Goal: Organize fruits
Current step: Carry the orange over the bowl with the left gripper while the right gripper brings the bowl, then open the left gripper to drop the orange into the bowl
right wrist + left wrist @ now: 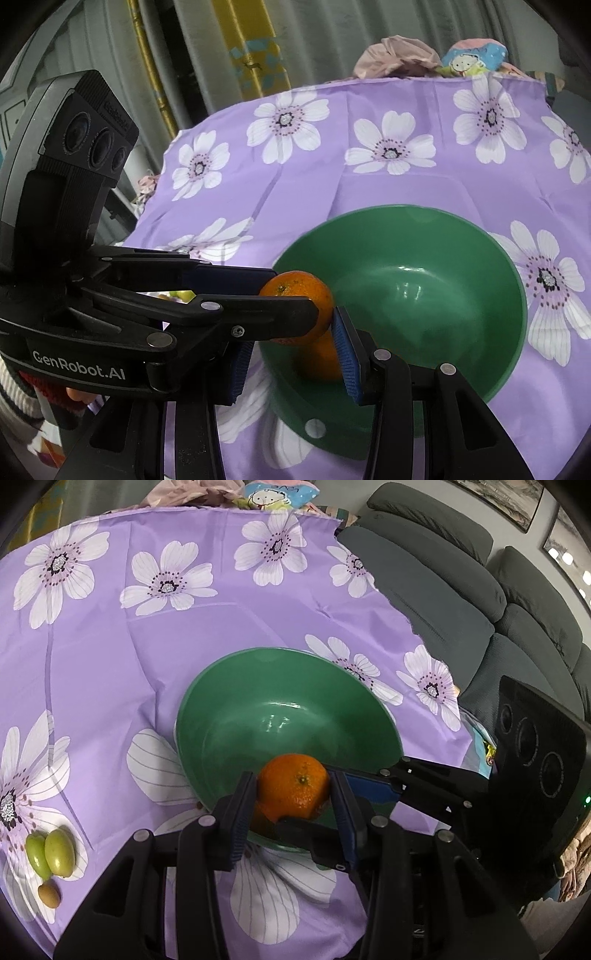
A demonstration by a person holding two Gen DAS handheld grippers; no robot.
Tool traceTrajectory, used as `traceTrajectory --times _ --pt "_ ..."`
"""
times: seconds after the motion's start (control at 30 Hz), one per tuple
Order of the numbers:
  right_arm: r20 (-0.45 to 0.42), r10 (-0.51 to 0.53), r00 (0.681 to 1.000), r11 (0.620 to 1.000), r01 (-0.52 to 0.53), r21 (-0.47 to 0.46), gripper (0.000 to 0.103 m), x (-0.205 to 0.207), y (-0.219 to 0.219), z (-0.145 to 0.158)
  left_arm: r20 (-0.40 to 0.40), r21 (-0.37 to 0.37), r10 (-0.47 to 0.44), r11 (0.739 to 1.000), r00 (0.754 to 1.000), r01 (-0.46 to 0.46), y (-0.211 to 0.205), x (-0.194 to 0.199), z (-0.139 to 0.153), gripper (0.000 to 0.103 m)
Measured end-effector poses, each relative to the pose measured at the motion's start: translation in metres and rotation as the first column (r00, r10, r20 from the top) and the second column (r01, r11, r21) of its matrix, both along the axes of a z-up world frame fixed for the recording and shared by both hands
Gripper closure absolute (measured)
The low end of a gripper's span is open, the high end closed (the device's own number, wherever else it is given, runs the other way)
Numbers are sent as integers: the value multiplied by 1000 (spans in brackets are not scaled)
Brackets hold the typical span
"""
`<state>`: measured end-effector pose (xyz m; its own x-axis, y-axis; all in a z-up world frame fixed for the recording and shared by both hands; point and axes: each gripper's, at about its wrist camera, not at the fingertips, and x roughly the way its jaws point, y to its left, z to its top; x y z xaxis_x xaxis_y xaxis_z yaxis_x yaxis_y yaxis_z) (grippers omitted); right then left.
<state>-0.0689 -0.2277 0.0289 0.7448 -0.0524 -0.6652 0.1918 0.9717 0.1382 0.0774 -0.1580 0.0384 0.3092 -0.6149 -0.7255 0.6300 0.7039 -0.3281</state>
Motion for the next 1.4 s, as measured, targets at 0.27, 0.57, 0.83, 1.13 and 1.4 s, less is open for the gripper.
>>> traceTrajectory --times 0.27,0.57,0.83,1.13,1.4 --pt "-31 -5 1000 1000 5 -11 59 4 -2 -4 -18 15 12 1000 1000 -12 -1 6 -9 61" --pt "-46 -9 999 1000 10 16 59 5 -3 -9 -27 28 25 999 999 -25 0 6 -14 62" --pt "-40 -10 999 1000 11 13 59 2 -2 -5 1 33 76 997 997 -76 10 1 -8 43" --pt "-36 -5 999 1000 5 0 59 -4 6 2 84 44 147 987 986 -151 38 -18 5 38" --pt "-32 0 999 999 -1 -33 58 -7 17 9 115 40 212 975 970 -218 69 -34 7 32"
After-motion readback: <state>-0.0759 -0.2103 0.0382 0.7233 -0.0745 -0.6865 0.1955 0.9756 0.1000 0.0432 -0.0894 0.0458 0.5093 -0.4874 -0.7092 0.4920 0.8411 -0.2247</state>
